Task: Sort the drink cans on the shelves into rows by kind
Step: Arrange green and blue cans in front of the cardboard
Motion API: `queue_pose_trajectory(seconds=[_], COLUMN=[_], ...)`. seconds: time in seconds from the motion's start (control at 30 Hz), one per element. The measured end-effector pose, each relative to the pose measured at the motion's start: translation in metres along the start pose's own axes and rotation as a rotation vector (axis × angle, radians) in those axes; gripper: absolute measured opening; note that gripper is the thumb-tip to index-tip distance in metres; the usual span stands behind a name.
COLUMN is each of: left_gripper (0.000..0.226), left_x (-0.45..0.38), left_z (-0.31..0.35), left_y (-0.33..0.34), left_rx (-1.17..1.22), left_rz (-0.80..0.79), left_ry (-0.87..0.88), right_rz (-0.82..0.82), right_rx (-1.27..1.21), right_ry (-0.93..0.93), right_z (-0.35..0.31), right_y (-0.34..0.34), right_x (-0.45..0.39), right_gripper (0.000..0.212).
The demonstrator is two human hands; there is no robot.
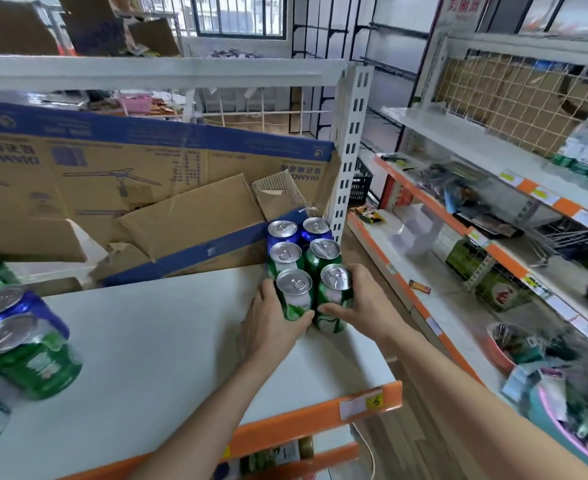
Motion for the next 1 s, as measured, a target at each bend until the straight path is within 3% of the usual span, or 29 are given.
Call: queue_pose_trajectory(seconds=[0.13, 0.23, 0.4, 0.53, 0.73, 0.87, 1.0], left_gripper=[0.068, 0.067, 0.041, 0.034, 0.041, 0.066, 0.075], left_x=[0.004, 0.009, 0.023, 0.037, 0.044, 0.027, 0.015], left_z=[0.001, -0.007, -0.043, -0.097, -0.193, -0.249, -0.271], left_y=[-0.008, -0.033, -0.117, -0.191, -0.289, -0.290, -0.282], left_rx=[-0.018, -0.004, -0.029, -0.142, -0.185, -0.109, -0.138], left_rz=[-0.020, -0.005, 0.136, 0.287, 0.584, 0.423, 0.333], left_ry=[0.039, 0.070, 0.181, 0.180, -0.011, -0.197, -0.182], right_rz=[0.019, 0.046, -0.098, -0.199, -0.339, -0.391, -0.377], right_rx=[0.386, 0.477, 0.299, 0.120, -0.040, -0.009, 0.016], right_ry=[-0.209, -0.455, -0.698, -0.820, -0.756, -0.625, -0.526], right_z=[-0.039, -0.085, -0.165, -0.236, -0.321, -0.337, -0.333], right_y=[-0.010, -0.002, 0.054, 0.105, 0.184, 0.231, 0.244], right_x=[-0.008, -0.016, -0.030, -0.040, -0.062, -0.070, -0.070], right_gripper=[0.075, 0.059, 0.047, 0.052, 0.063, 0.070, 0.072])
Point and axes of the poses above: each hand's wrist, its own x-axis away from the middle knuckle, its own y-axis out of the palm, z = x × y, the point moved 7 cm from there along -x, towards the middle knuckle, and after that the axes turned 14 degrees about -y, right-handed, at the moved point
